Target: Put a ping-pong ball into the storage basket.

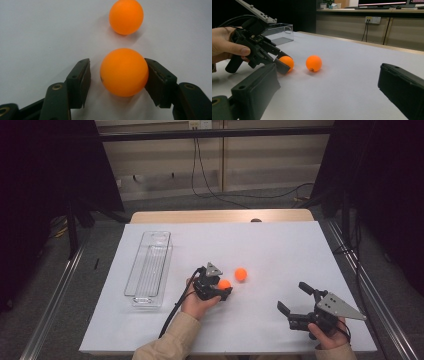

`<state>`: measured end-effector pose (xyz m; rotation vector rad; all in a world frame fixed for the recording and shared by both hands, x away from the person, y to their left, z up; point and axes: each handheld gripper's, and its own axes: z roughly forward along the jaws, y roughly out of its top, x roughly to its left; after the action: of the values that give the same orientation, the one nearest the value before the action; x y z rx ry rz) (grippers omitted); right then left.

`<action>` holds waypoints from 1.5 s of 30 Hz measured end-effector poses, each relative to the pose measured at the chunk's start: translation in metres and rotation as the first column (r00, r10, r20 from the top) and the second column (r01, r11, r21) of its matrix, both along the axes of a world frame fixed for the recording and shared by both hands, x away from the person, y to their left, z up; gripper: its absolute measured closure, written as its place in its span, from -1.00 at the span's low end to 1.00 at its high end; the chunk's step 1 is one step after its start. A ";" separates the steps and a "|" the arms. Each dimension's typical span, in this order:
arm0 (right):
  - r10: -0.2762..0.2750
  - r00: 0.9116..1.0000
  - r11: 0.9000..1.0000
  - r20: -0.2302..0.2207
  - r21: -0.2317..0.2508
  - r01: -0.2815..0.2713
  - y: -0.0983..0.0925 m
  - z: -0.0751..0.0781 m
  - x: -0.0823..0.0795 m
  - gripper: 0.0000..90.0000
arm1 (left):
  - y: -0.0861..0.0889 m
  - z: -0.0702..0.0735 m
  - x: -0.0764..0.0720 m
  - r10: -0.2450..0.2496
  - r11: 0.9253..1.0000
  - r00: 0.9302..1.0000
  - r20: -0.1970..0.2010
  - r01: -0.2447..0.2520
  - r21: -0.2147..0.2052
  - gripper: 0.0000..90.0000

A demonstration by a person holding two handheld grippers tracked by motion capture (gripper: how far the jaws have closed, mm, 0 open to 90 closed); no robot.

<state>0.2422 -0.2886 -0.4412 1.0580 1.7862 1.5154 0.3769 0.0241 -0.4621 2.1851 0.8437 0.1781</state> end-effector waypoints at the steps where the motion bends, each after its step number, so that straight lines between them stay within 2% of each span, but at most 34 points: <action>1: -0.001 1.000 1.000 -0.001 0.002 0.001 0.000 0.000 0.000 -0.95 | 0.000 0.000 0.000 0.000 1.000 1.000 0.000 0.000 0.000 -0.09; 2: -0.001 1.000 1.000 0.000 0.000 0.001 0.000 0.000 0.000 -0.95 | 0.000 0.001 -0.001 -0.004 1.000 1.000 0.009 0.003 0.016 -0.05; 11: 0.001 1.000 1.000 0.001 -0.003 -0.001 0.000 0.000 0.000 -0.95 | 0.000 0.001 -0.001 -0.010 1.000 1.000 0.015 0.010 0.021 0.12; 30: -0.001 1.000 1.000 0.004 -0.001 0.001 0.000 0.000 0.000 -0.95 | 0.003 0.005 -0.001 -0.009 1.000 1.000 -0.018 0.009 -0.006 0.13; 45: 0.002 1.000 1.000 0.007 -0.001 -0.002 0.001 0.001 0.000 -0.95 | 0.006 0.008 -0.003 -0.002 1.000 0.999 -0.033 0.002 0.002 0.13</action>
<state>0.2421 -0.2876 -0.4406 1.0499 1.7835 1.5175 0.3743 0.0304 -0.4540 2.1958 0.8601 0.1424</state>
